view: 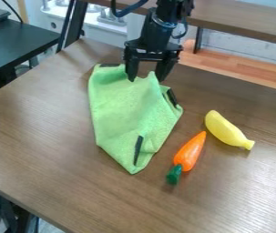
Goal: Unfold a cloth from top right to bottom left
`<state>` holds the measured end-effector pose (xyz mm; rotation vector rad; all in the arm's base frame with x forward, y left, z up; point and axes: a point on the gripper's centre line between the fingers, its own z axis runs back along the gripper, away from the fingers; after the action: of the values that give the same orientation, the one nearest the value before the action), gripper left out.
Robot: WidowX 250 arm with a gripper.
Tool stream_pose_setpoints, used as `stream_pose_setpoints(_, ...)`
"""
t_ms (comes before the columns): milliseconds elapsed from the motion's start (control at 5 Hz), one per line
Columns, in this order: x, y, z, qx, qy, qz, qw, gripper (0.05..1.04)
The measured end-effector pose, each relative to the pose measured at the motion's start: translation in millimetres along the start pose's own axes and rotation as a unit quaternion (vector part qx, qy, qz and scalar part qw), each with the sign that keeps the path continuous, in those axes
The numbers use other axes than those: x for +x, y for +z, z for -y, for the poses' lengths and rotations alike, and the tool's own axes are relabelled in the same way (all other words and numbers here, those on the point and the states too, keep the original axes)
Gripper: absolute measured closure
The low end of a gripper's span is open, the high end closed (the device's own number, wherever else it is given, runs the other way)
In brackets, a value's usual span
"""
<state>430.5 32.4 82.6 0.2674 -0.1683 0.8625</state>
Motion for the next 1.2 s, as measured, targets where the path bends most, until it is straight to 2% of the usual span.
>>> stream_pose_setpoints(200, -8.0, -20.4, 1.1, 0.019, -0.007, -0.017, 0.9996, 0.083)
stream_pose_setpoints(400, -10.4, -22.5, 2.6, 0.023, -0.005, -0.020, 0.9995, 0.083)
stream_pose_setpoints(1000, -19.6, -18.7, 14.2, 0.010, -0.019, -0.018, 0.9996, 0.083)
stream_pose_setpoints(1200, -26.4, -29.3, 20.1, 0.022, -0.028, -0.024, 0.9991, 0.083)
